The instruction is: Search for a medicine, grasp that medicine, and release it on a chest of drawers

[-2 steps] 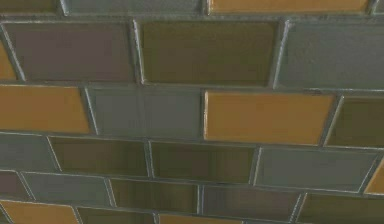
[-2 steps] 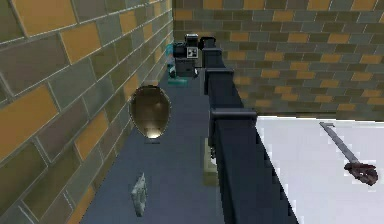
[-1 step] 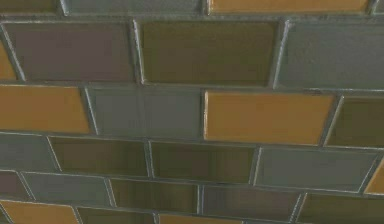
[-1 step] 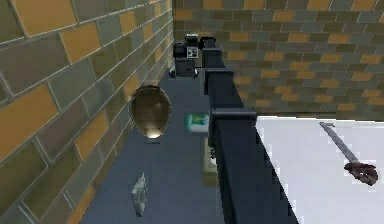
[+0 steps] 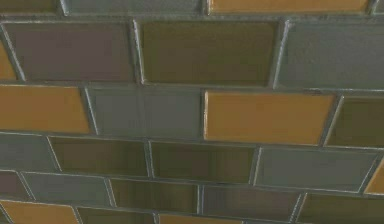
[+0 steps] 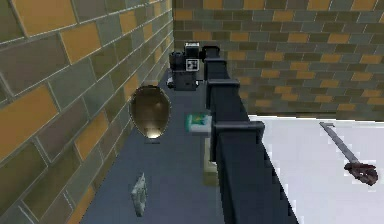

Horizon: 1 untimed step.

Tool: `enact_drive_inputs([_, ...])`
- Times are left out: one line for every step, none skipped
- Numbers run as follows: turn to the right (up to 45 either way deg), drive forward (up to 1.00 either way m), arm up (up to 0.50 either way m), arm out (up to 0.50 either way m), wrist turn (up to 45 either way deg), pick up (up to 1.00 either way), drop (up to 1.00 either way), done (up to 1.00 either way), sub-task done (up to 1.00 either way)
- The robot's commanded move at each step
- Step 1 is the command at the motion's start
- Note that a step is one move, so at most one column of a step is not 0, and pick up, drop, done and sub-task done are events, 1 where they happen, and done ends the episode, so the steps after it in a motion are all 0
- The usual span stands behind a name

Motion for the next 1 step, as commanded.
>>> enact_drive_inputs([0.0,0.00,0.00,0.00,0.0,0.00,0.00,1.00,0.00])
